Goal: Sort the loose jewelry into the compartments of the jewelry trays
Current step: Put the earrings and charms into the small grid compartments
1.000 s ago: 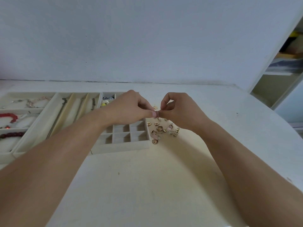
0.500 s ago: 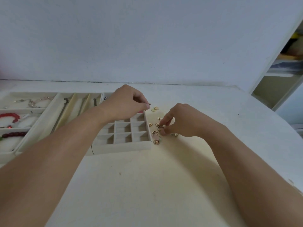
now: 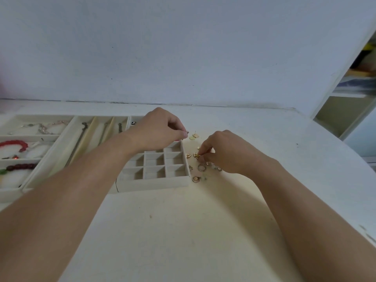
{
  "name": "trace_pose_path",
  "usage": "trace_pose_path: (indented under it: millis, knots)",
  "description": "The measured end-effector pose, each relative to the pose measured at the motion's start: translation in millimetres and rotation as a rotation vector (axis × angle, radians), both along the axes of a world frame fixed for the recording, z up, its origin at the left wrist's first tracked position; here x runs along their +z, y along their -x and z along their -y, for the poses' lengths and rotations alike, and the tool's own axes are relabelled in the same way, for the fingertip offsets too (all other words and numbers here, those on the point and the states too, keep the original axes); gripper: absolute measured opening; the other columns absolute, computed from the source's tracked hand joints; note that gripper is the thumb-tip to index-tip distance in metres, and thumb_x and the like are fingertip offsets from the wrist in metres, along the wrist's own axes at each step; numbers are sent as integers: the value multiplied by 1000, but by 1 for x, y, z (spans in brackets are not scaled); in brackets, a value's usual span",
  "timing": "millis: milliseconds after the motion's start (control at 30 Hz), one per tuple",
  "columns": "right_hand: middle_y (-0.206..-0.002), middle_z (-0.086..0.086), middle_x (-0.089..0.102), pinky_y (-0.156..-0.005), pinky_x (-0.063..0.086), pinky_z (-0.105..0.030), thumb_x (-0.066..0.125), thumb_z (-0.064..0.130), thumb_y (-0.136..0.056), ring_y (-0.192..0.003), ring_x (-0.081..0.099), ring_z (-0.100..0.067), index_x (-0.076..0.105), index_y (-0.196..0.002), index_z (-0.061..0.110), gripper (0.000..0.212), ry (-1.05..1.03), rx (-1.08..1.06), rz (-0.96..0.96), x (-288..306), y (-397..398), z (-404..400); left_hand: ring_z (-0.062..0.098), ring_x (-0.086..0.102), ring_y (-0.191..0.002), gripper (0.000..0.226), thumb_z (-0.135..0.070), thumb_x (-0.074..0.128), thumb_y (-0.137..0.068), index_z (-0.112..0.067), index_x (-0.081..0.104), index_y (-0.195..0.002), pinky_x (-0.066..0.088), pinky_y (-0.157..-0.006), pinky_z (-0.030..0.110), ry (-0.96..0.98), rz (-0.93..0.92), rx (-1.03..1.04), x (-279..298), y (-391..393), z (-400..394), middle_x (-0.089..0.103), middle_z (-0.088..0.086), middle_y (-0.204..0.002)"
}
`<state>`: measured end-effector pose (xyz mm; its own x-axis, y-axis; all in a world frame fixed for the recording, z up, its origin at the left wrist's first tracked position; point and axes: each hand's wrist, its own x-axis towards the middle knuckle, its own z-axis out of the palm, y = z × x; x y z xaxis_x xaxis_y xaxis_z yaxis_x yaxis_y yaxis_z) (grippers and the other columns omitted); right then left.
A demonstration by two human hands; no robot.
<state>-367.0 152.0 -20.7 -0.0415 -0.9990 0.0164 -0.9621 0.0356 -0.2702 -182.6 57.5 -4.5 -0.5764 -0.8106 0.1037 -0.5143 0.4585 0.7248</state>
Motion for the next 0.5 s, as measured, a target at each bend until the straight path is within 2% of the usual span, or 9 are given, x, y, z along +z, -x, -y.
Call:
trace_pose_path:
  millis: [133, 200, 267, 333, 433, 500]
  knots:
    - [-81, 16, 73, -66, 52, -23, 75, 34, -88, -63, 66, -8, 76, -85, 36, 4, 27, -4, 103, 4, 3, -1, -6, 66, -76, 5, -30, 77, -86, -27, 79, -83, 44, -63, 13, 19, 10, 6, -1, -1, 3, 72, -24, -75]
    - [-70, 25, 67, -55, 42, -13, 78, 33, -85, -60, 62, -1, 72, -76, 42, 14, 12, 8, 111, 8, 4, -3, -9, 65, -74, 5, -30, 77, -87, -27, 79, -83, 44, -63, 14, 11, 9, -4, -1, -1, 3, 71, -26, -74]
    - [-70, 25, 67, -50, 36, -11, 78, 29, -84, -62, 61, -1, 74, -75, 42, 16, -26, 21, 53, 9, 4, -5, -11, 64, -70, 6, -28, 76, -87, -26, 79, -82, 46, -66, 17, 6, 11, -20, -1, -1, 3, 70, -29, -70]
    - [-78, 18, 71, -52, 37, -15, 78, 29, -84, -63, 60, -2, 80, -84, 37, 8, -48, 22, 10, 8, 3, -6, -11, 63, -70, 7, -26, 75, -87, -26, 79, -82, 47, -68, 18, 8, 12, -30, -1, -1, 4, 68, -33, -68]
    - [-73, 18, 69, -55, 41, -20, 78, 30, -84, -60, 57, 1, 81, -89, 33, 7, -62, 19, -3, 9, -1, -7, -13, 62, -69, 7, -27, 75, -88, -26, 78, -82, 45, -65, 16, 17, 23, -39, -2, -2, 4, 66, -35, -67]
    - [-85, 12, 70, -67, 51, -28, 74, 31, -87, -76, 61, -6, 79, -94, 32, 9, -79, 26, -69, 10, -5, -8, -8, 66, -72, 7, -27, 75, -88, -26, 79, -82, 50, -67, 20, 13, 19, -40, 0, -2, 3, 70, -28, -70]
